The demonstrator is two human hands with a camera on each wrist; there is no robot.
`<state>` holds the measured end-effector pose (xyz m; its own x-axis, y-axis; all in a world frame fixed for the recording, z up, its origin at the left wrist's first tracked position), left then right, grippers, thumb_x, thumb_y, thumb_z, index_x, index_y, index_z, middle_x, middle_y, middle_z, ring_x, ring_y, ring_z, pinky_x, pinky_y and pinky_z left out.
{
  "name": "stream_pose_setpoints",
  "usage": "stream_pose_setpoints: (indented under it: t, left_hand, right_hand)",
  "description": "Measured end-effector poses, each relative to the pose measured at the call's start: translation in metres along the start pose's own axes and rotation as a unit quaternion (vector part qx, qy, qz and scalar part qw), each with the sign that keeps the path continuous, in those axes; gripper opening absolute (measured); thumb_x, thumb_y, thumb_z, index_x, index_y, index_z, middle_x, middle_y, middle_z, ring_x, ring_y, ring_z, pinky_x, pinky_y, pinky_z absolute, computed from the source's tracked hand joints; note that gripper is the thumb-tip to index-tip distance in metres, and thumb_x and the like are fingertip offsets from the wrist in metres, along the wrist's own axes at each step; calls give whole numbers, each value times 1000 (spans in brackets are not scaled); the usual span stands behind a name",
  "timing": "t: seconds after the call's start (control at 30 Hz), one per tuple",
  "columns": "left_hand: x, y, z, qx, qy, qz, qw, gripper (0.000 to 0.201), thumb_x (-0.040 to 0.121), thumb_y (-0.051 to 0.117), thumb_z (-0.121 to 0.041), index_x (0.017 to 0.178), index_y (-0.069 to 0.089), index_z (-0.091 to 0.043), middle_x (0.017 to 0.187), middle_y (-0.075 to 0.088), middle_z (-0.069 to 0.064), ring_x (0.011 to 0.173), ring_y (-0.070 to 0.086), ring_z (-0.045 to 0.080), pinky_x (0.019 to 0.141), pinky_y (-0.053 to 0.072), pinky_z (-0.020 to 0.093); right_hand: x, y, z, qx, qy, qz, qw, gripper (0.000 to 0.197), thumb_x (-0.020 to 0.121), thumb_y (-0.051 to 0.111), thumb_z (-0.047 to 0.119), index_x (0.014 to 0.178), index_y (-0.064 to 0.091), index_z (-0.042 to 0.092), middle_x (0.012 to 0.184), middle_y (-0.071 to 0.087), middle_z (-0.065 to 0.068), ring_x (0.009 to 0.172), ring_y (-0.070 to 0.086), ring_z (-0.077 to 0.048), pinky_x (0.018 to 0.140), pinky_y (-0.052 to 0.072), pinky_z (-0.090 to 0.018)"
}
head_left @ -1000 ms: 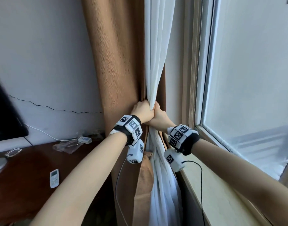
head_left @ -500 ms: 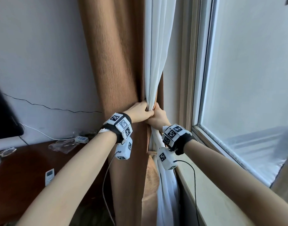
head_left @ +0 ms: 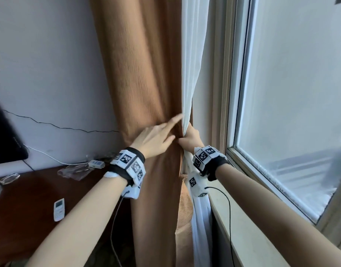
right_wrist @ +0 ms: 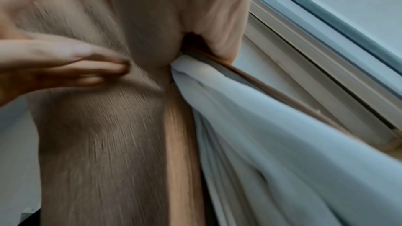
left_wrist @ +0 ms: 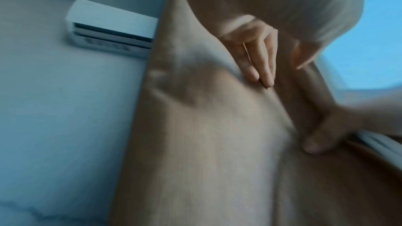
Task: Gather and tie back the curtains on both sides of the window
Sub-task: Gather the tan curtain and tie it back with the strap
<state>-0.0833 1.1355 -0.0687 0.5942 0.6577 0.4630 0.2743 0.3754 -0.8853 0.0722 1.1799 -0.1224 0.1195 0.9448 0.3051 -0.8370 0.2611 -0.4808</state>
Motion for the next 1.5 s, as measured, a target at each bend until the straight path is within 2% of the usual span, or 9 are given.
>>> stream_pose_setpoints:
  t: [0.13, 0.23, 0.4, 0.63, 0.73, 0.87, 1.0, 1.2, 1.5]
  left_hand:
    - [-15, -20, 55, -25, -102, -209, 972, 48, 88, 59, -29, 132, 40, -25, 118, 63, -6, 108, 62, 19, 91, 49, 37]
    - [-33, -13, 85, 22, -229, -280, 932, 73, 74, 74, -39, 132, 38, -13, 135, 46, 8, 125, 43, 27, 104, 36, 43]
    - [-49, 32, 97, -204, -368, -118, 900, 83, 69, 78, -48, 132, 36, -14, 122, 56, 7, 115, 54, 28, 98, 45, 42]
    - [-47, 58, 88, -280, -412, -118, 859, 85, 71, 79, -44, 137, 39, -8, 133, 54, 12, 124, 50, 31, 102, 42, 39]
    - [-46, 53, 77, -222, -406, -113, 879, 52, 78, 74, -39, 115, 59, -7, 114, 64, 14, 108, 59, 34, 87, 49, 36]
    - [-41, 51, 36, -23, -336, -69, 939, 25, 89, 56, -19, 108, 55, -2, 101, 66, 21, 94, 64, 40, 77, 50, 42]
    - [-32, 73, -6, -11, -283, -41, 958, 58, 87, 49, -8, 141, 29, 1, 107, 65, 19, 99, 64, 39, 80, 49, 45]
    - [-17, 98, -58, -137, -258, -13, 956, 53, 90, 45, -18, 139, 30, -3, 111, 65, 18, 104, 63, 37, 86, 50, 43]
    - [-7, 105, -33, -140, -298, 31, 944, 58, 91, 48, -22, 142, 24, -9, 129, 57, 16, 116, 57, 34, 97, 44, 43]
  right_hand:
    - [5, -9, -3, -10, 23, 12, 1000, 64, 73, 56, 0, 133, 44, 17, 115, 60, -10, 104, 52, -25, 82, 37, -22]
    - [4, -10, -5, -9, 20, 4, 1000, 63, 72, 55, -1, 132, 44, 16, 113, 60, -10, 96, 51, -21, 79, 38, -23]
    - [0, -6, 0, 0, 15, 5, 1000, 64, 74, 53, -3, 134, 40, 16, 113, 58, -11, 93, 47, -20, 80, 38, -24]
    - [-6, -5, 6, -2, 20, 9, 1000, 65, 77, 54, -4, 136, 36, 14, 109, 55, -9, 94, 47, -22, 81, 39, -25]
    - [-7, -5, 8, 2, 27, 5, 1000, 64, 77, 53, -4, 135, 34, 14, 107, 53, -7, 97, 50, -25, 79, 40, -27]
    - [-8, -3, 10, 0, 30, 14, 999, 67, 77, 52, -4, 137, 31, 17, 111, 53, -9, 101, 46, -26, 83, 40, -29]
    - [-10, -3, 10, 0, 25, 20, 999, 65, 77, 49, -4, 136, 32, 16, 113, 56, -13, 98, 46, -24, 80, 39, -28]
    - [-15, -3, 8, 8, 4, 16, 1000, 54, 81, 58, 9, 130, 37, 13, 104, 56, -3, 93, 51, -22, 79, 38, -28]
    - [-24, -11, 12, 13, 24, 51, 998, 65, 80, 40, -3, 142, 26, 11, 108, 52, -8, 98, 51, -29, 80, 39, -27]
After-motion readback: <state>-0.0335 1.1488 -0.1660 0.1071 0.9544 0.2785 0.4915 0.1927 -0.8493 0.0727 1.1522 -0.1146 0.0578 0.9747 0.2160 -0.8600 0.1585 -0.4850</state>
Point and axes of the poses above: each hand's wrist, its own x-axis towards the middle knuckle, its own y-axis out of the palm, z = x × y, the point moved 1 cm from there along x, towards the middle knuckle
